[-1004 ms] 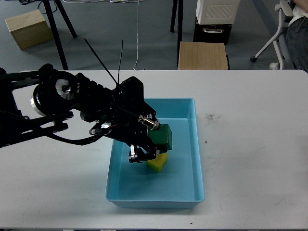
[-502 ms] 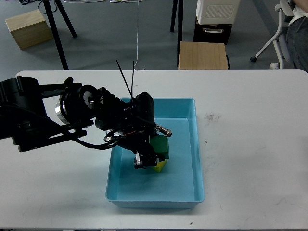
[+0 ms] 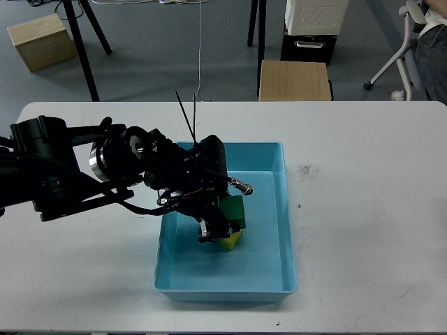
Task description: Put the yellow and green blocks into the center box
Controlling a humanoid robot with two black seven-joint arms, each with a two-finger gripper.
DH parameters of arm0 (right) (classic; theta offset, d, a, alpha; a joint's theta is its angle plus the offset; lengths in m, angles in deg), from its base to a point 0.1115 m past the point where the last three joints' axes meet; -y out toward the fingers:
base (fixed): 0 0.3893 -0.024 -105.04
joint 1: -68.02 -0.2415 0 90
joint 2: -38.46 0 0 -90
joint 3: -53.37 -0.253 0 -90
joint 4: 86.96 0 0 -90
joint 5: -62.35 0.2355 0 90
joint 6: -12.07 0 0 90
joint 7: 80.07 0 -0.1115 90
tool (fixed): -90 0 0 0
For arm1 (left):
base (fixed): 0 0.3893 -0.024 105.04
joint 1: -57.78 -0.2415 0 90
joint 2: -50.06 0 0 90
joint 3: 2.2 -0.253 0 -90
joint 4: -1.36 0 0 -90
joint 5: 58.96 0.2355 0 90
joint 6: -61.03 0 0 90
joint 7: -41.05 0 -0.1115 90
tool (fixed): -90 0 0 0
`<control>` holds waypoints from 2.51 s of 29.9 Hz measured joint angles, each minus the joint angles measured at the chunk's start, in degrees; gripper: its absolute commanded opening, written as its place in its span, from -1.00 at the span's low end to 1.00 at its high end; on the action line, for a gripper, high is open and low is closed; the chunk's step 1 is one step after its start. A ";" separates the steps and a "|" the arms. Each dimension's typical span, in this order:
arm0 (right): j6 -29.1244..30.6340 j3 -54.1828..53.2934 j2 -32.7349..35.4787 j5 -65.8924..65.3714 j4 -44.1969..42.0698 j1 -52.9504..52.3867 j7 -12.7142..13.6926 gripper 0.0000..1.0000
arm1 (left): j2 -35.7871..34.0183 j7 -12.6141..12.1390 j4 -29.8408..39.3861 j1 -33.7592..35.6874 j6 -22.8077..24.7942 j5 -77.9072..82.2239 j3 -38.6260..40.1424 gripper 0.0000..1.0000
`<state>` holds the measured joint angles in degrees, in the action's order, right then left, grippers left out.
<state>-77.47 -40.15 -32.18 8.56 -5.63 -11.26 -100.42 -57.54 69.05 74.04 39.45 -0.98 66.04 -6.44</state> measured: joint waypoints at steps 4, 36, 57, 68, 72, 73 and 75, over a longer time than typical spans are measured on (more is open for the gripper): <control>0.00 0.00 0.00 0.00 -0.04 0.00 -0.02 0.94 | 0.01 0.00 0.00 -0.04 0.00 0.00 0.03 0.27; 0.64 1.79 -0.70 0.22 1.14 -4.20 -0.31 0.98 | -11.71 0.00 6.00 -19.31 -0.01 -39.07 43.32 0.98; 11.35 5.62 -7.87 53.88 0.50 -9.39 3.58 0.98 | -7.73 -7.24 6.31 -55.86 -17.19 -118.72 60.79 1.00; 15.74 6.29 -13.01 63.15 0.49 -4.19 9.45 0.98 | -2.01 -6.94 6.16 -64.68 -10.19 -140.56 61.37 1.00; 16.14 6.33 -14.77 63.81 0.56 -3.99 9.46 0.98 | -1.85 -6.74 6.08 -65.83 -5.57 -146.23 61.61 1.00; 16.39 6.33 -15.28 63.81 0.57 -3.95 9.36 0.98 | -1.84 -6.69 6.07 -65.94 -4.53 -146.96 61.62 1.00; 17.43 6.37 -15.93 63.80 0.58 -3.70 9.23 0.98 | -1.83 -6.67 6.07 -66.29 -2.96 -147.59 61.61 1.00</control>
<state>-60.04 -33.78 -48.10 72.36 -5.05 -14.96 -91.19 -59.37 62.39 80.11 -26.84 -3.94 -81.55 55.17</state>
